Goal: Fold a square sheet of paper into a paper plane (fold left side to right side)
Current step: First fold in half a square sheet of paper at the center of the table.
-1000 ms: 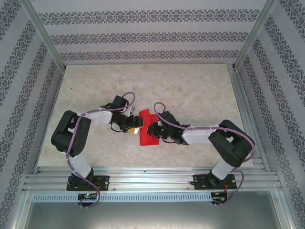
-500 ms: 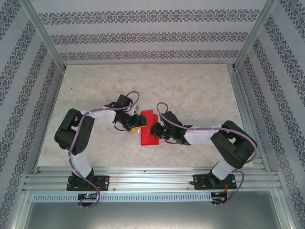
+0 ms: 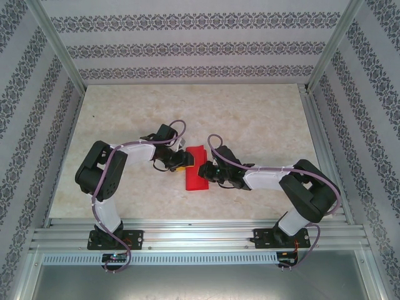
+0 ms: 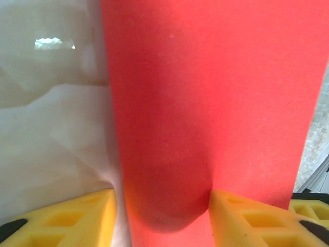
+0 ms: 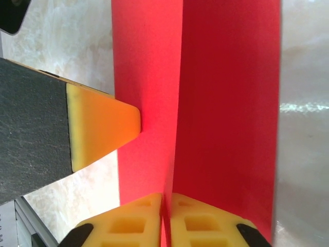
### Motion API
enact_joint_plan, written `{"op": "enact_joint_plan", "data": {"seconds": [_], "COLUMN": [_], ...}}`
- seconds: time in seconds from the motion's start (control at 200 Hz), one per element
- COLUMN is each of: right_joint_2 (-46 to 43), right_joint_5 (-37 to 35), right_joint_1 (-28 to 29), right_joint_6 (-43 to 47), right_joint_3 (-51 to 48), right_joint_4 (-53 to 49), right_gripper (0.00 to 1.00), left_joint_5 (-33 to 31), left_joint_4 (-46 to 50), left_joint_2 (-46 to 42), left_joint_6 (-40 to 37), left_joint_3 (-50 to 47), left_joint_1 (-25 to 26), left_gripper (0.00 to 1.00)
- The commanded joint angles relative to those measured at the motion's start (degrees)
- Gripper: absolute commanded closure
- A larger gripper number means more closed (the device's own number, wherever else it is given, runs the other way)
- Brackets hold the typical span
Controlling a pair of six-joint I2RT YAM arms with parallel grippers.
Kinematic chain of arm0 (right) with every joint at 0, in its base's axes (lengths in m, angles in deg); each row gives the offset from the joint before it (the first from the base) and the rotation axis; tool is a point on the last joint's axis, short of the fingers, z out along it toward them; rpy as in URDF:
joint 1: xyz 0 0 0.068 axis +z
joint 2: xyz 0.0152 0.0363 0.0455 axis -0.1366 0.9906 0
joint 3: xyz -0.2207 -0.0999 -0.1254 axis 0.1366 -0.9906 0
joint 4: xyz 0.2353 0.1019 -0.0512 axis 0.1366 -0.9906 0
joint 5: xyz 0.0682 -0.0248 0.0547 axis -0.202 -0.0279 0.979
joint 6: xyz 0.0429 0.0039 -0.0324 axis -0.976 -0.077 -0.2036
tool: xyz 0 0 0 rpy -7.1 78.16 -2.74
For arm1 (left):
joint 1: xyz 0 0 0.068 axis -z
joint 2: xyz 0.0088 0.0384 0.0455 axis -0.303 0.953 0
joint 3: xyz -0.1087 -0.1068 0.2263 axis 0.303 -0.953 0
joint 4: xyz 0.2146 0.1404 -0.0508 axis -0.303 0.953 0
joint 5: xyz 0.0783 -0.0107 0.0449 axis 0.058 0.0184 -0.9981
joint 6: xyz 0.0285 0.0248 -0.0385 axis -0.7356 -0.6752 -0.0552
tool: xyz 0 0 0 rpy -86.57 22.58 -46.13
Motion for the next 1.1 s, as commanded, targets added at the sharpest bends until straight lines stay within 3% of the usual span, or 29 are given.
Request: {"op": "enact_joint_plan", "data": {"seconds": [0.0, 0.32, 0.629, 1.094], "right_joint_2": [-1.9, -9.4, -14.6, -10.9], "right_joint_5": [-1.2, -5.5, -7.9, -4.8], "right_joint_1": [-0.9, -4.5, -8.6, -8.5], "right_joint_6": [1.7, 7.6, 11.7, 11.5], "right_joint_3": [-0.2, -0.5, -0.6, -0.7], "right_joint_4": [-1.8, -13.2, -20.0, -16.2], "right_gripper": [0.83, 0.6, 0.6, 0.61], "left_joint_5": [-0.8, -2.7, -5.0, -7.9], "left_joint_4": [-0.7, -0.8, -2.0, 1.3], "left_joint_2": [1.7, 1.2, 2.0, 3.6], "left_joint_6": [0.0, 2.1, 5.4, 6.7], "left_joint_3": [1.3, 0.8, 0.6, 3.9], "left_joint_1": [1.9, 2.7, 3.7, 6.9], "left_gripper": [0.53, 0.57, 0.56, 0.54]}}
